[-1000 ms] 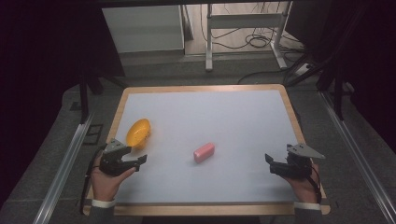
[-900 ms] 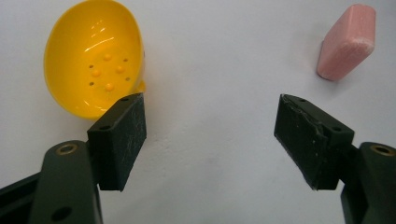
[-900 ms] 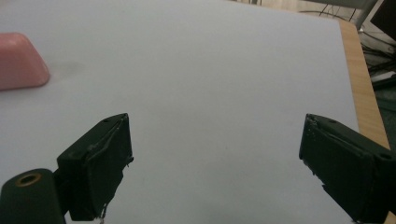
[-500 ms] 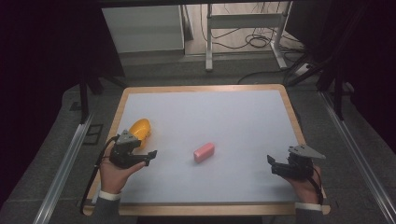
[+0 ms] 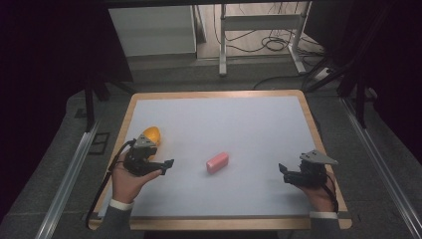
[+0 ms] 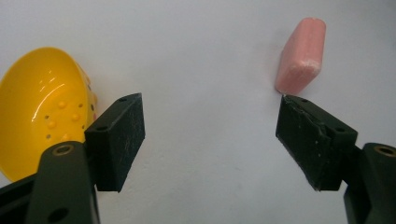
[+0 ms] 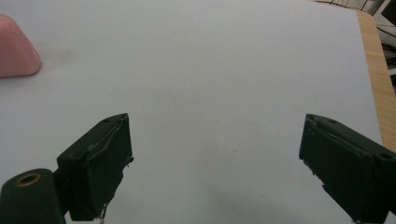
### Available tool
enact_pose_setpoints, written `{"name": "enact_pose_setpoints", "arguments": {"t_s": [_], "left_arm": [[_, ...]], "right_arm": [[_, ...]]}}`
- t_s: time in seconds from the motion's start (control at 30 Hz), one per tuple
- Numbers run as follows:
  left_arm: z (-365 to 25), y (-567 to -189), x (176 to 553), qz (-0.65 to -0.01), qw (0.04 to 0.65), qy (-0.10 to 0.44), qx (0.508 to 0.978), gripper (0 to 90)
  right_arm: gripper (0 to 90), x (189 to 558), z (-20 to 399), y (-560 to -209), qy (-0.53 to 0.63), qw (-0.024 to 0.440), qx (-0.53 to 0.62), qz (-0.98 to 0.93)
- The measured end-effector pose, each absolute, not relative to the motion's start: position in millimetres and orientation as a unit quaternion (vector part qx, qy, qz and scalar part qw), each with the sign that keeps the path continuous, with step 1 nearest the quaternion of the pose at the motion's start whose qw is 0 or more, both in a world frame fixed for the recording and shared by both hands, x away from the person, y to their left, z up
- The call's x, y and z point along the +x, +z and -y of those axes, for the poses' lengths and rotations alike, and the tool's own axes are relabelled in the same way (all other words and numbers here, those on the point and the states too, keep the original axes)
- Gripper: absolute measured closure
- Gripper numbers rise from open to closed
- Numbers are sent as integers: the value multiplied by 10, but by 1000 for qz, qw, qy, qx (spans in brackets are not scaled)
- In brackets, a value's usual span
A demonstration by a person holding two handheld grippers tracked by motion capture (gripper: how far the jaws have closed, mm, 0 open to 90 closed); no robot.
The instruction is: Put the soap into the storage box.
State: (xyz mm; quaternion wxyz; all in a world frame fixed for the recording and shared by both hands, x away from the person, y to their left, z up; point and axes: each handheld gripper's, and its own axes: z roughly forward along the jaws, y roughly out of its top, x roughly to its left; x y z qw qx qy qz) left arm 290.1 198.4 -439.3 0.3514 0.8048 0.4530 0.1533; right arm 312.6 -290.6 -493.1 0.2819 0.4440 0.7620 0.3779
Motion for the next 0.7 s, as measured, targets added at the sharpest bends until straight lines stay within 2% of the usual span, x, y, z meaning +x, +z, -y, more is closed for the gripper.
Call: {"name": "enact_pose_setpoints", "arguments": {"t_s": [0.7], "left_arm": [[-1660, -4321, 3055, -421, 340, 135, 830, 241]], "right_arm": [[93, 3111, 2899, -4956, 364, 282, 442, -769]]}}
